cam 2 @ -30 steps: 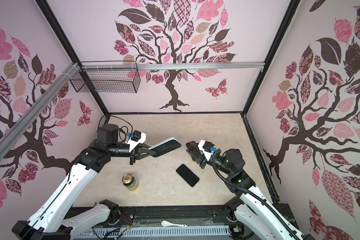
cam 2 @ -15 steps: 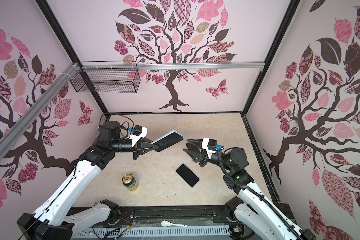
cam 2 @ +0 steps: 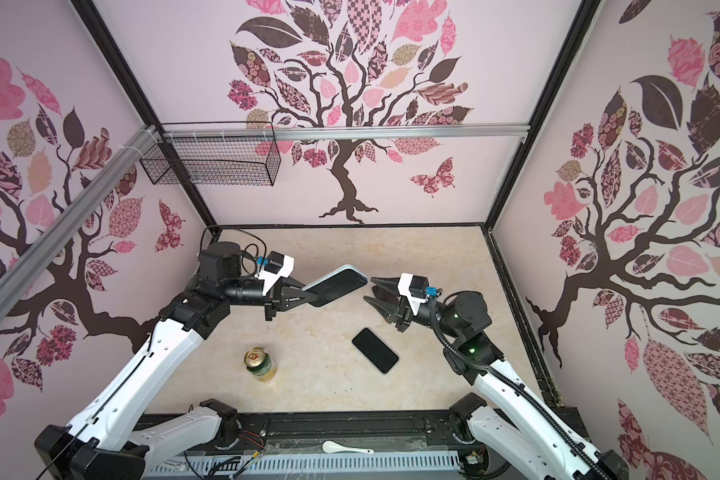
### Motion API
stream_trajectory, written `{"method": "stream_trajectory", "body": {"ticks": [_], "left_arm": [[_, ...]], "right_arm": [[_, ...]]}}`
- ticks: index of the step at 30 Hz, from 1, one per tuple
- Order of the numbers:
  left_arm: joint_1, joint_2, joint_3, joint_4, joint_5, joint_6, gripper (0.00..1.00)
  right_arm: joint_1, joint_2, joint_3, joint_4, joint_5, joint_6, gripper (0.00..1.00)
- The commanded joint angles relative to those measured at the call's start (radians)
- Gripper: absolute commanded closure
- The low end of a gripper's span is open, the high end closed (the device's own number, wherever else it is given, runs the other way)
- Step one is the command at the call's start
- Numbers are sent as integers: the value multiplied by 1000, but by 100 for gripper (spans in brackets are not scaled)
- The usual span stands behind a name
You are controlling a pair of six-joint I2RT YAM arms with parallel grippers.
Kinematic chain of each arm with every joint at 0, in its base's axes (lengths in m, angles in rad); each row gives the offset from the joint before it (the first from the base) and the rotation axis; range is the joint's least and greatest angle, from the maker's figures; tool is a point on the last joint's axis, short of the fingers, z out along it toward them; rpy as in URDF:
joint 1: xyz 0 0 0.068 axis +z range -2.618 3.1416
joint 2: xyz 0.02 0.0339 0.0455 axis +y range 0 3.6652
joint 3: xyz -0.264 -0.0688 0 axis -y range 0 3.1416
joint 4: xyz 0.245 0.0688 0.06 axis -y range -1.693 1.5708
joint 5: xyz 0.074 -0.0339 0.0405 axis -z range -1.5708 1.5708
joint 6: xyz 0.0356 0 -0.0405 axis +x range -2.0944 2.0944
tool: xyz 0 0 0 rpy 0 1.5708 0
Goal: Take the phone out of the phone case
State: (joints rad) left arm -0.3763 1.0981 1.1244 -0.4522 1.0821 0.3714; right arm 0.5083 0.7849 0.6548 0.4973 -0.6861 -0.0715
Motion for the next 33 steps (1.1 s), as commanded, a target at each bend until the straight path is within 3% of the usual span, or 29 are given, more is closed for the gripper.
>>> {"method": "stream_trajectory", "body": {"ticks": [1, 21, 33], "left_arm": [[0, -3, 53, 13, 39, 10, 100], [-18, 23, 73, -36, 56, 47, 100], [-45, 60, 129, -172, 119, 143, 100]], "right_arm": [[3, 5, 49, 14, -26, -8, 54], [24, 10, 55, 12, -50, -7, 55], [33, 31, 65, -36, -19, -19, 55]]}}
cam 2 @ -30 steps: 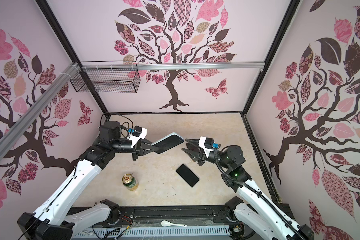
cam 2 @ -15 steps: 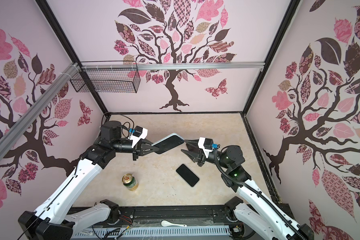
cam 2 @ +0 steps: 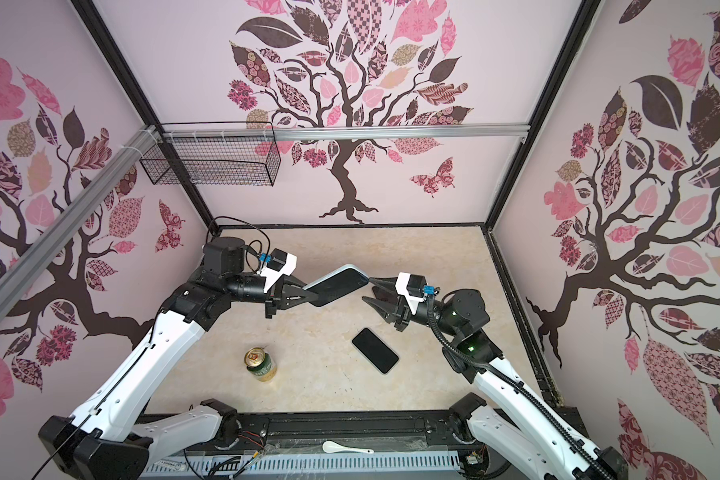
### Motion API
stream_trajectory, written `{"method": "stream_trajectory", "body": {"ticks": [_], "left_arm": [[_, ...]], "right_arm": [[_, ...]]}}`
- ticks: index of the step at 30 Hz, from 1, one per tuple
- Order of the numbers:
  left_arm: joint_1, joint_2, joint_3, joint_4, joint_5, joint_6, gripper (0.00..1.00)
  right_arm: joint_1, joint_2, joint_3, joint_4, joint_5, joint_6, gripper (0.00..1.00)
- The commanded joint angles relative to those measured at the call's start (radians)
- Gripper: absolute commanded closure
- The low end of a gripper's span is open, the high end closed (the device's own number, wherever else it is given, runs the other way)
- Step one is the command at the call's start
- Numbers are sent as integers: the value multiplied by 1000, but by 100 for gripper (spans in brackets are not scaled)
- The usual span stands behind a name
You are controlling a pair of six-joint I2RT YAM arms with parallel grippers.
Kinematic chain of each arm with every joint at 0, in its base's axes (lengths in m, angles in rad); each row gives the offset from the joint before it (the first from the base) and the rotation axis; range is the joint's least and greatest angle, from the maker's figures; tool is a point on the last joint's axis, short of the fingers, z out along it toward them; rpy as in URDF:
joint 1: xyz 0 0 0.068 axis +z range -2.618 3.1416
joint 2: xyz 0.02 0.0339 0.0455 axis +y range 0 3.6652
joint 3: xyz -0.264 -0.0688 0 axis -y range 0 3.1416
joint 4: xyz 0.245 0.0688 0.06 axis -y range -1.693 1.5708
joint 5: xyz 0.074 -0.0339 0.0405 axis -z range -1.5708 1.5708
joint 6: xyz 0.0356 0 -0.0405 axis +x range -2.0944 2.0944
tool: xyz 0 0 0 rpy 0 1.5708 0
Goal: Take the phone out of the phone case
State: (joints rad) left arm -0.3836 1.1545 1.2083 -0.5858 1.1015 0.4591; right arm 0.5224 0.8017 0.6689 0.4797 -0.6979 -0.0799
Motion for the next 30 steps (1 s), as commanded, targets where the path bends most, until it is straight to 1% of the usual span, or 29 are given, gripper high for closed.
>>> {"method": "stream_trajectory", "body": {"ticks": [1, 9, 13, 15, 17, 20, 22, 26, 30], "left_arm": [[-39, 6, 51, -49, 106, 61, 100], [-44, 20, 66, -86, 139, 87, 100], [-46, 21, 67, -95, 132, 92, 100], [-46, 18, 62, -77, 129, 77, 100], [-44, 15, 52, -41, 132, 48, 100], [-41, 11, 40, -3, 156, 25, 100], [-40, 10, 42, 3, 158, 20, 100], [-40, 16, 46, 10, 171, 14, 100], [-40, 18, 47, 46, 190, -15, 100]], "right_arm": [[19, 18, 52, -20, -8, -10, 55], [24, 37, 60, -24, -9, 0, 55], [27, 37, 63, -24, -31, 0, 55], [27, 31, 61, -24, -78, -3, 55], [27, 26, 62, -10, -153, 5, 56], [27, 42, 90, 25, -311, 76, 57], [33, 61, 113, 42, -383, 127, 57], [58, 65, 122, 34, -359, 115, 59], [72, 87, 125, 44, -323, 111, 62]]}}
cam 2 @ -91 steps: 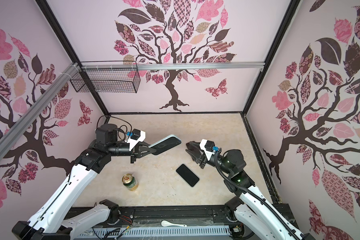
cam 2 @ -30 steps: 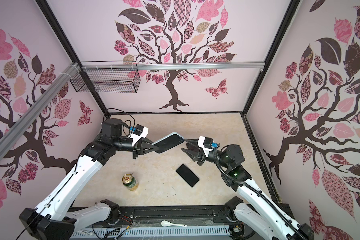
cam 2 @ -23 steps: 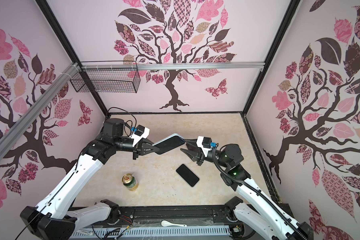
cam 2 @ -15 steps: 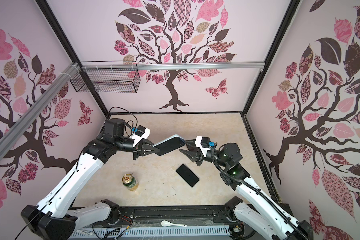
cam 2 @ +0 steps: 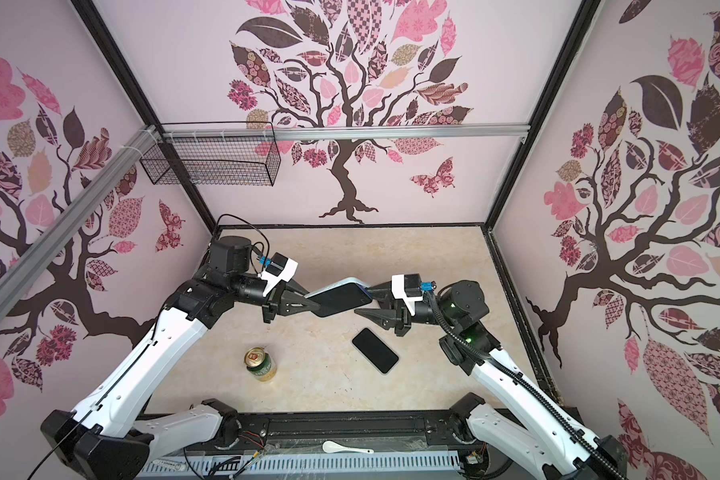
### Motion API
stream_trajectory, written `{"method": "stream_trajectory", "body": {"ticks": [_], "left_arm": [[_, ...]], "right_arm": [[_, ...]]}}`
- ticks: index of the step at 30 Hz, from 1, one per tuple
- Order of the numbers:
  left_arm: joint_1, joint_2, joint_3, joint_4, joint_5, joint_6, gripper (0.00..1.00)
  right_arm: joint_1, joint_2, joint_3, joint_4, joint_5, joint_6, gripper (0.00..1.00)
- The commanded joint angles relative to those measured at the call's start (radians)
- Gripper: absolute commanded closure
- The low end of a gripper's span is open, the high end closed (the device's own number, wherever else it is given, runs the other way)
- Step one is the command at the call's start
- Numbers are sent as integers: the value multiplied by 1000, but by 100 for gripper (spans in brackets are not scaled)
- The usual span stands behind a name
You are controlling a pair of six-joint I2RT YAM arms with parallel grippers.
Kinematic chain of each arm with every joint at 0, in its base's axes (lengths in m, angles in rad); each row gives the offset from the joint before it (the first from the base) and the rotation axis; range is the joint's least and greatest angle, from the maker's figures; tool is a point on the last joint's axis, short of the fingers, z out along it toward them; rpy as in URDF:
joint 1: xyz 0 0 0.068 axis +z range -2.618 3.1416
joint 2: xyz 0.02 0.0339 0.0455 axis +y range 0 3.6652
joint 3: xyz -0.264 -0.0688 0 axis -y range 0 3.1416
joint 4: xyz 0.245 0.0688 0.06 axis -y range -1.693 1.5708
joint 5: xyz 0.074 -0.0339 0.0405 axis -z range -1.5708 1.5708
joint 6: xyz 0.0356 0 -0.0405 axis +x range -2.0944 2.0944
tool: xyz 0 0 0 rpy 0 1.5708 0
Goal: Take the phone out of the phone case
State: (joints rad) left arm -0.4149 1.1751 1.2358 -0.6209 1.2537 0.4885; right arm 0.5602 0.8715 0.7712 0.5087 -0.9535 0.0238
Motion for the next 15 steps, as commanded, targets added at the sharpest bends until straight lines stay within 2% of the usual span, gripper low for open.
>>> {"method": "stream_trajectory", "body": {"ticks": [1, 5, 15], "left_arm": [[-9, -2, 19, 90, 42, -51, 100], [-8, -4, 8, 122, 46, -74, 100], [-20, -26, -57, 315, 14, -203, 100]], "right_arm": [[45, 20, 23, 17, -43, 5, 64], [73, 31, 20, 59, 19, 16, 69], [78, 70, -18, 376, 95, 214, 73]]}}
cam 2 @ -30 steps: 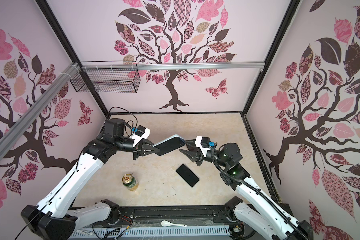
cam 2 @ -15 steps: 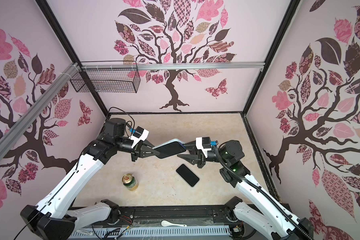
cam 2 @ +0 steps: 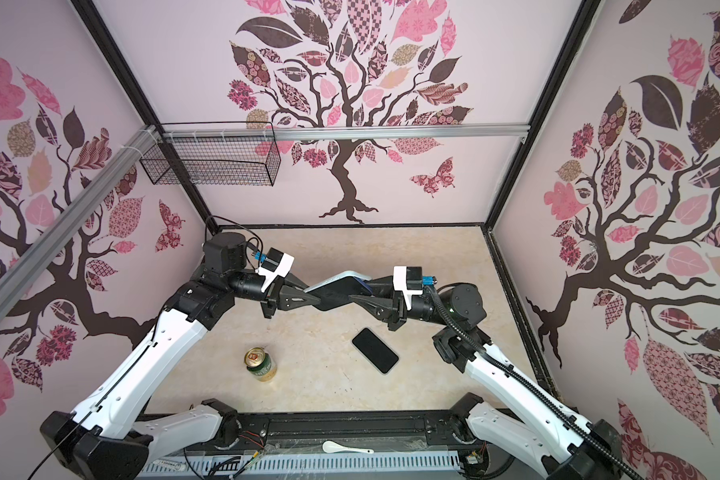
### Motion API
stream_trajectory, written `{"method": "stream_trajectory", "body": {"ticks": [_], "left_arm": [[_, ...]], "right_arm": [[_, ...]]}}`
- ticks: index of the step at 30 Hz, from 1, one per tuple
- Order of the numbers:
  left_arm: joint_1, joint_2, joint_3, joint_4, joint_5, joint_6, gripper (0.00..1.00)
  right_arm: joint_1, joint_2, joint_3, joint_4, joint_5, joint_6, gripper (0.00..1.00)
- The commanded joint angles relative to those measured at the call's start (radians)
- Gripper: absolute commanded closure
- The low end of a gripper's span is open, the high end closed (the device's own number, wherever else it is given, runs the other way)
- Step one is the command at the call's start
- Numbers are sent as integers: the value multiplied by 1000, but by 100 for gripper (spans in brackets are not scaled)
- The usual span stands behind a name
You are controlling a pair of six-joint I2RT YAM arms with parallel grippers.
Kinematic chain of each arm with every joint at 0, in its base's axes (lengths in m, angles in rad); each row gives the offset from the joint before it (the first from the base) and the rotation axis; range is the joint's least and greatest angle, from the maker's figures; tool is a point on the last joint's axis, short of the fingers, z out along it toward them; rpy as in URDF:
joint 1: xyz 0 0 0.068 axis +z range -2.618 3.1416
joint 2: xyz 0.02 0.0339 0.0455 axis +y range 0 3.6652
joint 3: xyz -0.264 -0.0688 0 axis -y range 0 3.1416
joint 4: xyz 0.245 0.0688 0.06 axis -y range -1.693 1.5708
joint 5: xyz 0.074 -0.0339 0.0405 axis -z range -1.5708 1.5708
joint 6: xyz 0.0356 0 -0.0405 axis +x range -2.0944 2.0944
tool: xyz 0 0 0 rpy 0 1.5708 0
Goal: Take the phone out of the phone case
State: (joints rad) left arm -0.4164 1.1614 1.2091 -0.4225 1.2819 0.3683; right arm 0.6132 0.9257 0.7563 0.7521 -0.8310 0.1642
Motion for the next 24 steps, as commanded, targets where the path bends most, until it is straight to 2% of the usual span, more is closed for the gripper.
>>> {"method": "stream_trajectory", "body": {"ticks": [1, 5, 11, 14, 17, 18, 20, 21, 22, 24], "left_arm": [[-22, -15, -35, 130, -21, -92, 100], [-24, -14, -48, 165, -35, -119, 100], [-24, -34, -77, 220, -95, -169, 100], [-24, -46, -98, 266, -120, -208, 100], [-24, -48, -106, 288, -128, -230, 100], [-24, -49, -106, 289, -134, -235, 96], [-23, -53, -109, 287, -152, -241, 78], [-24, -57, -110, 283, -163, -244, 68], [-24, -64, -112, 276, -178, -241, 52], [-22, -81, -114, 242, -213, -231, 46]], "right_arm": [[26, 21, -4, 152, -27, 88, 74], [28, 35, -2, 198, -28, 123, 79], [27, 21, -2, 137, -23, 73, 90], [28, 10, -2, 121, -16, 59, 99], [27, 3, 1, 111, -5, 48, 100], [27, -1, 4, 99, 2, 39, 100], [27, -12, 14, 51, 13, 4, 100], [28, -20, 19, 11, 24, -25, 100], [28, -31, 22, -42, 38, -68, 100], [27, -51, 42, -190, 77, -181, 100]]}}
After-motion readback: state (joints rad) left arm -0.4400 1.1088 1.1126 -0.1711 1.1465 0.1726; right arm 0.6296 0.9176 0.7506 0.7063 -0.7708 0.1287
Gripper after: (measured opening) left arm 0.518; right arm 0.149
